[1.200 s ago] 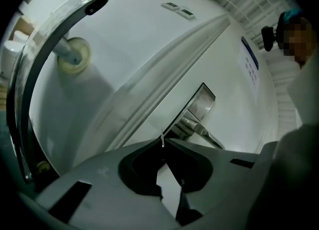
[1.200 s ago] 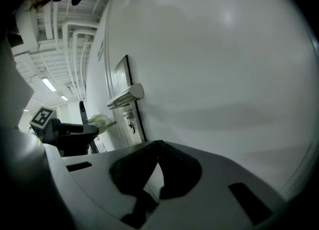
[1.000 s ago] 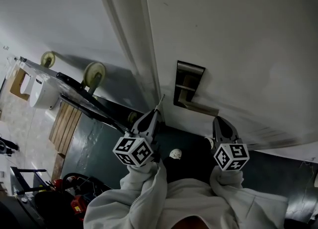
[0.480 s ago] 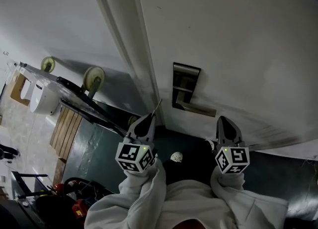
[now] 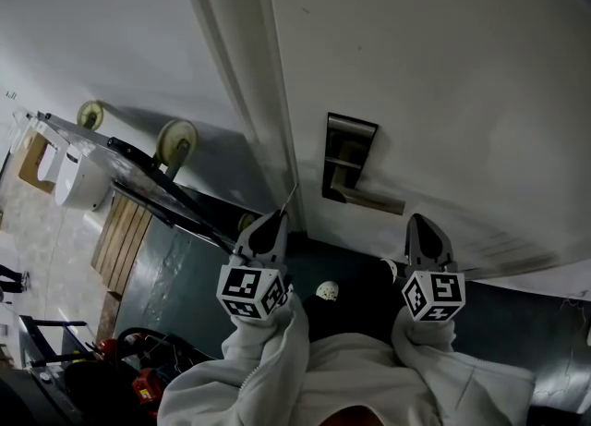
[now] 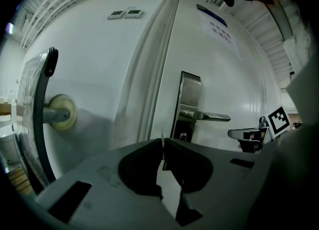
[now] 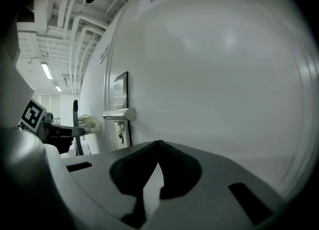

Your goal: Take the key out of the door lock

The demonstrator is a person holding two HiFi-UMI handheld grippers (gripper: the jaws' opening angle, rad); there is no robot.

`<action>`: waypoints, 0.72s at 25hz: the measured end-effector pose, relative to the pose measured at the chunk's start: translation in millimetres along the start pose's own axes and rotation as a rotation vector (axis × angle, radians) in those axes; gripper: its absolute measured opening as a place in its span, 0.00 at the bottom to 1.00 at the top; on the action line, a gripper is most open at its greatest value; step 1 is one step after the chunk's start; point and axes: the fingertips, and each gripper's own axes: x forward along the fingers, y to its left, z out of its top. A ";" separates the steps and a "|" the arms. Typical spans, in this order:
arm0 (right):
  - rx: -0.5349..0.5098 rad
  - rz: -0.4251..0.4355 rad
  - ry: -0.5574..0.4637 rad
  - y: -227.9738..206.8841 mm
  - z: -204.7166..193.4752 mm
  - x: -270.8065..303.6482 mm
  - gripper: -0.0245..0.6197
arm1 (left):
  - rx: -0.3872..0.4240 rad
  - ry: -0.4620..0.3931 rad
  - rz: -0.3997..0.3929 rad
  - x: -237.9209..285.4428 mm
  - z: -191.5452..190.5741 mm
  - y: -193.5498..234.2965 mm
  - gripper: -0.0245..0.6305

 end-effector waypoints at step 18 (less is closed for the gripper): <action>-0.003 0.034 0.028 19.1 -4.9 8.1 0.12 | -0.029 0.017 -0.031 9.3 -6.6 -2.6 0.08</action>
